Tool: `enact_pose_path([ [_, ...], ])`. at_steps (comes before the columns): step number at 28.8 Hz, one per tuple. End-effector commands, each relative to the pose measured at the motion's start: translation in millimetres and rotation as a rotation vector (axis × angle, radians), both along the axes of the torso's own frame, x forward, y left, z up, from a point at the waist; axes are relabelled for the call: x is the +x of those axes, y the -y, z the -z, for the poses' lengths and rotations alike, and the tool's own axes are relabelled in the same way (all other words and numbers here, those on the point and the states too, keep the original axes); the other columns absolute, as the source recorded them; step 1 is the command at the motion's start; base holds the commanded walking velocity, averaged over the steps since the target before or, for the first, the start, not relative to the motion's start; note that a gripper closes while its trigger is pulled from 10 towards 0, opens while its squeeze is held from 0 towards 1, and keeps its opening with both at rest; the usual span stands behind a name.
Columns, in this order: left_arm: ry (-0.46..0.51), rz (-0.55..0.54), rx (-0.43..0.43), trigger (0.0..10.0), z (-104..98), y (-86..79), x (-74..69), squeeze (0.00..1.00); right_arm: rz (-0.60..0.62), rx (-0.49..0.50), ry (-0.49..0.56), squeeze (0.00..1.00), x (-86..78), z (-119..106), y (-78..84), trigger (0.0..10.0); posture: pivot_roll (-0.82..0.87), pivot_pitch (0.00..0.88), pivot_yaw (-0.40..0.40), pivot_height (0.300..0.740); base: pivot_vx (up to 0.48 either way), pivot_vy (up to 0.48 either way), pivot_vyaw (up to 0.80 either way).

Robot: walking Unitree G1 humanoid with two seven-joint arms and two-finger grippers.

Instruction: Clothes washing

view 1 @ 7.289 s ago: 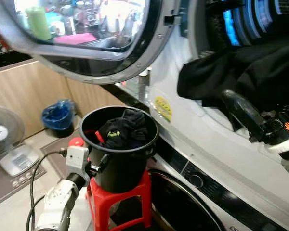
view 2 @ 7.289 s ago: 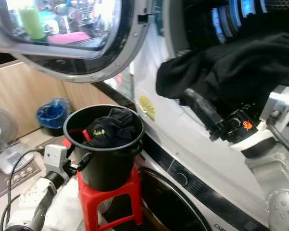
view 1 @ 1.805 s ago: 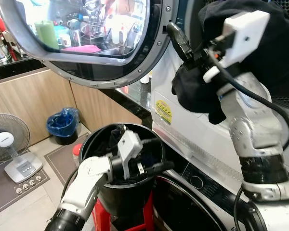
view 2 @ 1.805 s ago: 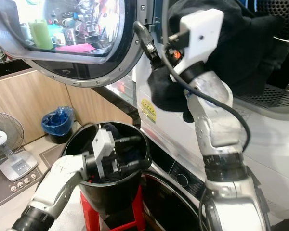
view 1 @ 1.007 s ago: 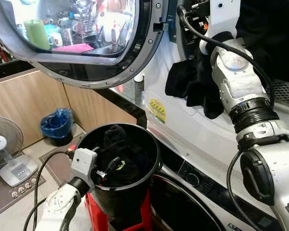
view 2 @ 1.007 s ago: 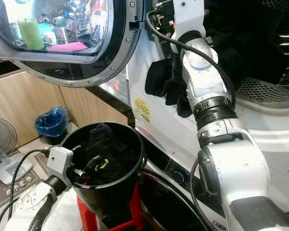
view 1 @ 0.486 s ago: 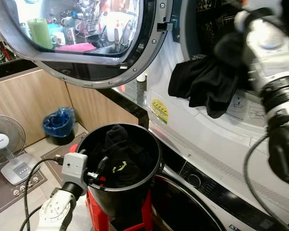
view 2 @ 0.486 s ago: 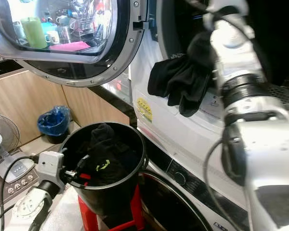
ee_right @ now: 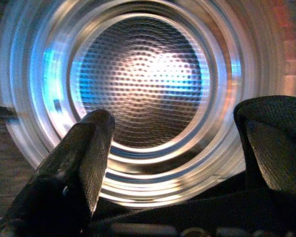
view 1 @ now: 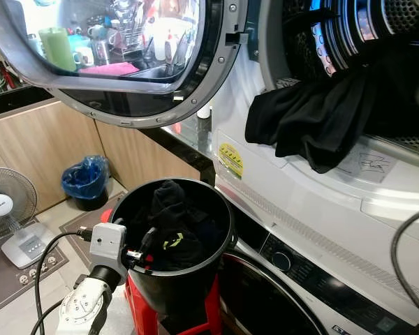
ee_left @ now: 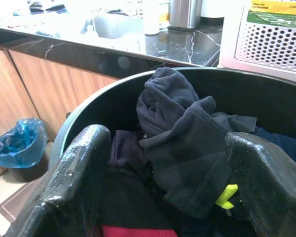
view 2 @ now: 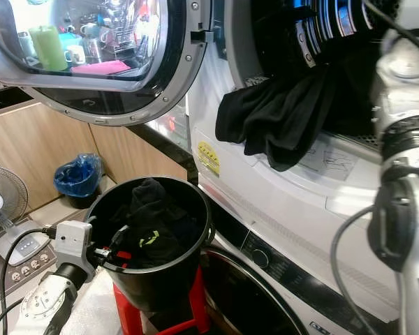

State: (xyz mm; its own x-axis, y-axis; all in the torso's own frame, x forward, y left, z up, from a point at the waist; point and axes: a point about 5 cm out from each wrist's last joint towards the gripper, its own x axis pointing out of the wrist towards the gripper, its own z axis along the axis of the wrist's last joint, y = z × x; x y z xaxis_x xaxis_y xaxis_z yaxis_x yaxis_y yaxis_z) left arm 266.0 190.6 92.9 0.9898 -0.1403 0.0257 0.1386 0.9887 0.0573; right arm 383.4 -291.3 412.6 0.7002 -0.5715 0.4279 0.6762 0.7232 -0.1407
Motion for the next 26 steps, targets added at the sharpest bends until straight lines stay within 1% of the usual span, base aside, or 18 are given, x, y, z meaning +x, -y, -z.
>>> enact_pose_path([
  [1,0.003,-0.006,0.014,10.0,0.6,-1.0,-2.5,0.00,0.055,-0.022,-0.037,0.00,-3.2,4.0,10.0,10.0,0.09,0.017,-0.005,0.740,0.000,0.000,0.00],
  [2,0.001,-0.007,0.013,10.0,1.1,-1.2,-2.6,0.00,0.049,-0.029,-0.050,0.00,-2.3,5.9,9.7,10.0,0.09,0.017,-0.005,0.740,0.000,0.000,0.00],
  [4,-0.001,-0.008,0.012,10.0,1.7,-1.3,-2.7,0.00,0.025,-0.011,-0.057,0.00,-0.4,9.6,8.3,10.0,0.09,0.017,-0.005,0.740,0.000,0.000,0.00],
  [5,-0.005,-0.007,0.011,10.0,2.5,-0.7,-2.2,0.00,-0.006,-0.010,-0.089,0.00,3.6,16.1,4.2,10.0,0.09,0.013,-0.004,0.740,0.000,0.000,0.00],
  [6,-0.005,-0.007,0.011,10.0,2.5,-0.7,-2.2,0.00,-0.006,-0.010,-0.089,0.00,3.6,16.1,4.2,10.0,0.09,0.013,-0.004,0.740,0.000,0.000,0.00],
  [8,-0.015,0.004,0.004,10.0,3.4,1.9,-1.4,0.00,-0.044,-0.012,-0.139,0.00,9.5,27.1,-2.6,10.0,0.10,0.014,-0.005,0.740,0.000,0.000,0.00],
  [11,-0.027,0.019,-0.005,10.0,4.4,5.9,-1.2,0.00,-0.083,0.008,-0.187,0.00,15.5,41.6,-9.4,10.0,0.10,0.019,-0.004,0.740,0.000,0.000,0.00],
  [12,-0.035,0.023,-0.014,10.0,5.4,7.5,-1.5,0.00,-0.095,0.018,-0.214,0.00,18.1,50.6,-12.3,10.0,0.10,0.023,-0.003,0.740,0.000,0.000,0.00],
  [16,-0.050,0.036,-0.010,10.0,6.8,9.0,-1.6,0.00,-0.144,0.052,-0.257,0.00,23.1,65.7,-19.5,10.0,0.10,0.028,-0.002,0.740,0.000,0.000,0.00],
  [18,-0.052,0.037,-0.016,10.0,6.8,9.2,-1.6,0.00,-0.151,0.055,-0.265,0.00,23.9,67.9,-20.9,10.0,0.10,0.030,-0.002,0.740,0.000,0.000,0.00],
  [21,-0.064,0.046,-0.023,10.0,7.9,9.9,-1.5,0.00,-0.200,0.069,-0.304,0.00,28.0,78.5,-29.3,10.0,0.10,0.031,-0.001,0.740,0.000,0.000,0.00],
  [25,-0.080,0.055,-0.028,10.0,10.0,12.5,-2.2,0.00,-0.231,0.117,-0.303,0.00,29.5,82.1,-32.8,10.0,0.10,0.036,0.000,0.740,0.000,0.000,0.00],
  [26,-0.085,0.058,-0.028,10.0,10.9,13.5,-2.6,0.00,-0.255,0.157,-0.292,0.00,30.1,82.6,-34.3,10.0,0.10,0.036,0.000,0.740,0.000,0.000,0.00],
])
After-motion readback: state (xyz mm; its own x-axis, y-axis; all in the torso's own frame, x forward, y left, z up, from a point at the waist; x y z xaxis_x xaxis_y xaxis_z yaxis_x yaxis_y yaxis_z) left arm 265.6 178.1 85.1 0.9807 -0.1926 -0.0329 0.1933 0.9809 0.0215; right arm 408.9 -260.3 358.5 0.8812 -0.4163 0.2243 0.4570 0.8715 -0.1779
